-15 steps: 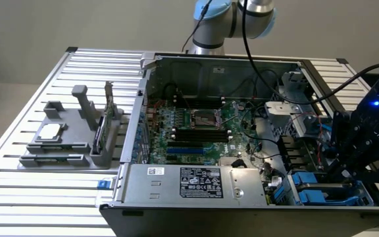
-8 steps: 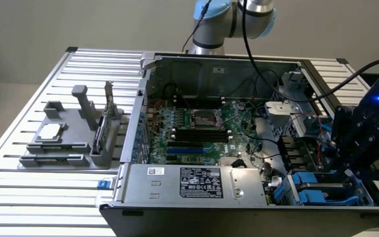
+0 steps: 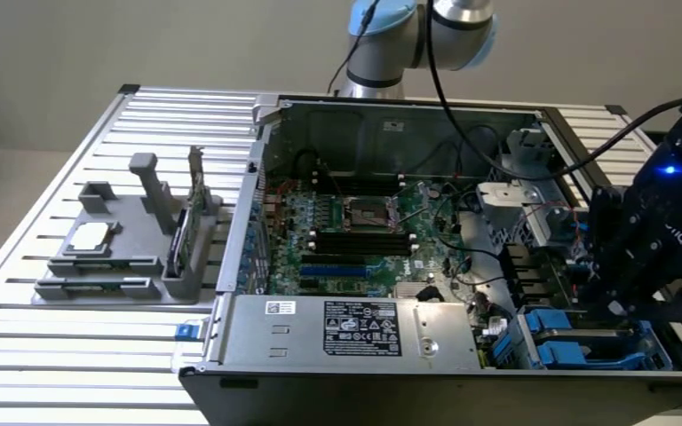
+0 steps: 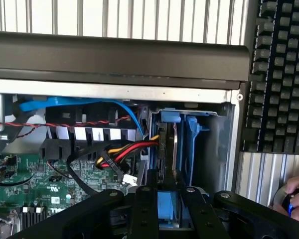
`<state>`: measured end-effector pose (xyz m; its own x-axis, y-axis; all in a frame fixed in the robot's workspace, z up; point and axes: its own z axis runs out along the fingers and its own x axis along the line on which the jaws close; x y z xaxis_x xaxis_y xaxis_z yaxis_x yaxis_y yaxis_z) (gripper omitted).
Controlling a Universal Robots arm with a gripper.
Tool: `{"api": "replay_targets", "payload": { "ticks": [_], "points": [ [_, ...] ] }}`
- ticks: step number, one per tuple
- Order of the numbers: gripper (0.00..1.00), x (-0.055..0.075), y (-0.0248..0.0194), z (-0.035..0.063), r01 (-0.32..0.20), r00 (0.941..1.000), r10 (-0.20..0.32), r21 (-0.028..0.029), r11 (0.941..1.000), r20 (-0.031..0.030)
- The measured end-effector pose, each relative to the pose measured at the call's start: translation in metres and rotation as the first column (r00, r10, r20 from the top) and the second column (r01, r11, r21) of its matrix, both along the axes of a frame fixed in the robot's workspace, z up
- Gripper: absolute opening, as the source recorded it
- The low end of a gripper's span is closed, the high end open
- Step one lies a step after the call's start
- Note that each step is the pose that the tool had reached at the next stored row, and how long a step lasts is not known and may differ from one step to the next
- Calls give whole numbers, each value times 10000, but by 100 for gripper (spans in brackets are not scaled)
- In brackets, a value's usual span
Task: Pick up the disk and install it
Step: 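Insert the first disk wire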
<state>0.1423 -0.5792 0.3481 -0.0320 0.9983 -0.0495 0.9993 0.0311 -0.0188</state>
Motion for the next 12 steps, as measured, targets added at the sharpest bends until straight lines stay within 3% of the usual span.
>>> {"api": "replay_targets", "payload": {
  "ticks": [7, 12],
  "points": [
    [26, -205, -6, 7, 4, 10000, -4, 2, 10000, 0],
    [26, -214, -7, 7, 3, 10000, -3, 1, 10000, 0]
  ]
}}
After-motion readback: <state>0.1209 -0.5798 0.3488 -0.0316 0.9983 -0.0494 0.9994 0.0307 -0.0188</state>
